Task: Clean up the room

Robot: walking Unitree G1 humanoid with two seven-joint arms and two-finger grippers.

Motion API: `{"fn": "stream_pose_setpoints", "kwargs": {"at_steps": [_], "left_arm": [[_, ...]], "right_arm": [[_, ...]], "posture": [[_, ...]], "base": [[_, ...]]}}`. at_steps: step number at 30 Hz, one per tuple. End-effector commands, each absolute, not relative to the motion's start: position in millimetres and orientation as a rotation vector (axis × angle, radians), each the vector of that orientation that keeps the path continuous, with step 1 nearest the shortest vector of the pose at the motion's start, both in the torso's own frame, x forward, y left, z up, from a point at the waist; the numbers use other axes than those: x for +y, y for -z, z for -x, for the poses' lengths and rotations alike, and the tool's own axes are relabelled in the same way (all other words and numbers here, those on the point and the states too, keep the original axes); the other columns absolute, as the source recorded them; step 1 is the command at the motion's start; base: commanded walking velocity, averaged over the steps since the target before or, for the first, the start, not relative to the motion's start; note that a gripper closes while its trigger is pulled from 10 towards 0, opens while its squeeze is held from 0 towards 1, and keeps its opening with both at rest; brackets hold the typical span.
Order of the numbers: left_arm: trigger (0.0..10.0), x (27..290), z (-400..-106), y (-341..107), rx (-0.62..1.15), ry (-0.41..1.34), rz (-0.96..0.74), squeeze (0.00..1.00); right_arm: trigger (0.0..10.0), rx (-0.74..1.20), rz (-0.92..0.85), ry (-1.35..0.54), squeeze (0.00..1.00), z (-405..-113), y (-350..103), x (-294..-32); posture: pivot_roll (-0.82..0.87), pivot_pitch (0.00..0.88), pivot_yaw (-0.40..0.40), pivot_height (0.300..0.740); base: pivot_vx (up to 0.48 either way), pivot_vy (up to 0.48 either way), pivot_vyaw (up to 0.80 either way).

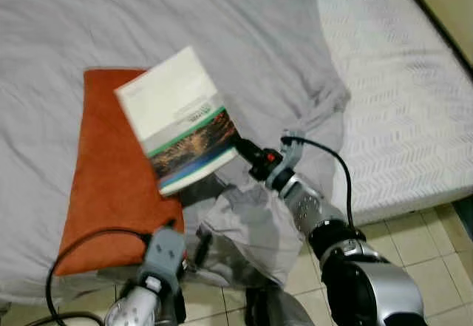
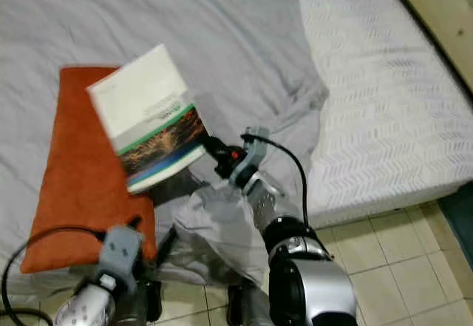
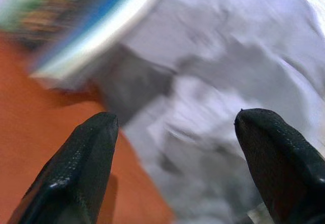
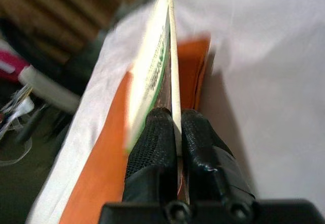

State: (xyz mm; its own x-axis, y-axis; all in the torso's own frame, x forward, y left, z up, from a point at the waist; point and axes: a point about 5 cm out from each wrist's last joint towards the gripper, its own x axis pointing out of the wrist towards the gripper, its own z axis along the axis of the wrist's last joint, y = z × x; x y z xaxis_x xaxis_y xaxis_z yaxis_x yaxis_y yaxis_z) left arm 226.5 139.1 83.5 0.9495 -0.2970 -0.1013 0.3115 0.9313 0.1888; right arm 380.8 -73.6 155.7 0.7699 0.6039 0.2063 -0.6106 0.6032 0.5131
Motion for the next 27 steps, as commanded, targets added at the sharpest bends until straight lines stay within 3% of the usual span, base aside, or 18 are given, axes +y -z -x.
{"fn": "stream_pose_setpoints", "kwargs": {"at_steps": [1,4,11,16,21,27], "left_arm": [[10.0,140.9,-225.5,-75.9,0.106,0.295,-0.177,0.00],[10.0,142.6,-242.1,-81.3,0.070,0.281,-0.166,0.00],[10.0,168.0,-267.4,-93.1,0.020,0.183,-0.149,0.00],[10.0,170.0,-280.4,-114.6,-0.068,0.148,-0.195,0.00],[10.0,169.3,-275.1,-112.1,-0.057,0.135,-0.107,0.00],[10.0,168.4,-274.8,-113.7,-0.077,0.067,-0.103,0.00]], "right_arm": [[0.0,-0.079,-0.570,-0.637,0.00,-382.6,-160.4,-86.1],[0.0,-0.158,-0.434,-0.538,0.00,-380.9,-162.7,-101.5],[0.0,-0.271,-0.169,-0.297,0.00,-356.5,-149.3,-140.2],[0.0,-0.243,0.106,-0.225,0.00,-309.2,-112.6,-173.8],[0.0,-0.182,0.125,-0.082,0.00,-289.3,-95.0,-196.8],[0.0,-0.107,0.108,-0.057,0.00,-280.4,-78.2,-199.4]], "posture": [[0.20,0.094,-0.129,0.740],[0.18,0.000,-0.117,0.740],[0.16,0.000,-0.117,0.740],[0.16,0.000,-0.126,0.740],[0.14,0.000,-0.118,0.740],[0.12,0.000,-0.115,0.740]], "base": [[0.000,0.000,0.00],[0.000,0.000,0.00],[0.000,0.000,0.00],[0.000,0.000,0.00],[0.000,0.000,0.00],[0.000,-0.076,0.00]]}}
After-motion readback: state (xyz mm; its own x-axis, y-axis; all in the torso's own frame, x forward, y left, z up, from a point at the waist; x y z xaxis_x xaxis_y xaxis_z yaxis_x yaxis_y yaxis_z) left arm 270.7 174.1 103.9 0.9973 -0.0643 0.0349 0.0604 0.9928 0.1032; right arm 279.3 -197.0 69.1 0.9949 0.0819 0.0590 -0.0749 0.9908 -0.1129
